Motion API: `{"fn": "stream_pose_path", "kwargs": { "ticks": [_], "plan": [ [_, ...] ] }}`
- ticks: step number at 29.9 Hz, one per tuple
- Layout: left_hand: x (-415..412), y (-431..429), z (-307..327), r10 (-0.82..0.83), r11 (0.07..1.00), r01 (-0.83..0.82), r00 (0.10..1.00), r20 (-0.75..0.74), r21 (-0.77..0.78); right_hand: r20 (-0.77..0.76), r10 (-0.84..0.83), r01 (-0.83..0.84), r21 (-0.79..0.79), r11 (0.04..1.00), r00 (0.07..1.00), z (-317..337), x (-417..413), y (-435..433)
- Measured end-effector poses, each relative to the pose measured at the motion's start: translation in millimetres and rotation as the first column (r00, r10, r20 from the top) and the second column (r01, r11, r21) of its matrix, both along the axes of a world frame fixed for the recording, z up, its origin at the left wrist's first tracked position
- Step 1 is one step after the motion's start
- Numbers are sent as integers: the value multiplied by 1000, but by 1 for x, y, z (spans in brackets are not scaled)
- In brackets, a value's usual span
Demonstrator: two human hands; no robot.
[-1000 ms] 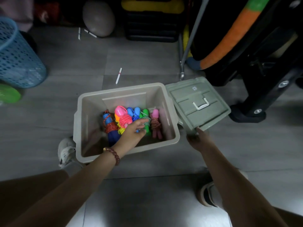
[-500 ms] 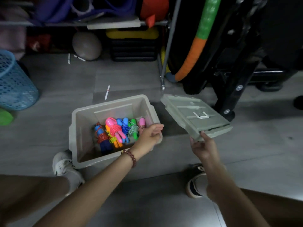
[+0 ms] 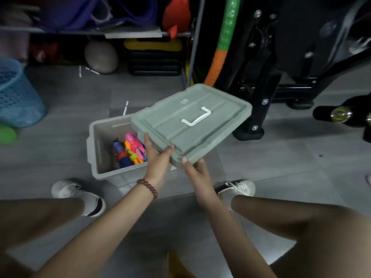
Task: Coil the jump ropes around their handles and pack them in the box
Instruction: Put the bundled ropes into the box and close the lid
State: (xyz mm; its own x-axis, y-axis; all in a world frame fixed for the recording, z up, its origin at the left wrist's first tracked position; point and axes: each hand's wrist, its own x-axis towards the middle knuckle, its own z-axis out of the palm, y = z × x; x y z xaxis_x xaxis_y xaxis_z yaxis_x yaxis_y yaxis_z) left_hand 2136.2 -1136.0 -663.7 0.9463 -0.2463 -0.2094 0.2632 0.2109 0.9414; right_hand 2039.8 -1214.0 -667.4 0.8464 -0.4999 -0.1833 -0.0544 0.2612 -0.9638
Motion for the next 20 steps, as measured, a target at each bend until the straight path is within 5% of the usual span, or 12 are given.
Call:
{"fn": "stream_pose_path", "kwargs": {
  "ticks": [2, 4, 10, 16, 20],
  "plan": [
    [19, 31, 1, 133, 987, -141, 985, 107, 79, -183, 34, -117, -464, 878, 983, -12, 3, 10],
    [46, 65, -5, 142, 946, -211, 953, 268, 246, -296, 2, -197, -629, 752, 955, -20, 5, 11],
    [80, 137, -28, 93, 840, -198, 970, 226, 505, -361, 109, -358, -751, 555, 926, -32, 34, 3],
    [116, 167, -70, 178, 745, -216, 976, 124, 631, -549, 230, -590, -686, 425, 804, -39, 57, -3],
    [132, 178, -90, 95, 629, -141, 990, 105, 765, -642, 240, -682, -644, 346, 728, -44, 78, -10]
  ]
}}
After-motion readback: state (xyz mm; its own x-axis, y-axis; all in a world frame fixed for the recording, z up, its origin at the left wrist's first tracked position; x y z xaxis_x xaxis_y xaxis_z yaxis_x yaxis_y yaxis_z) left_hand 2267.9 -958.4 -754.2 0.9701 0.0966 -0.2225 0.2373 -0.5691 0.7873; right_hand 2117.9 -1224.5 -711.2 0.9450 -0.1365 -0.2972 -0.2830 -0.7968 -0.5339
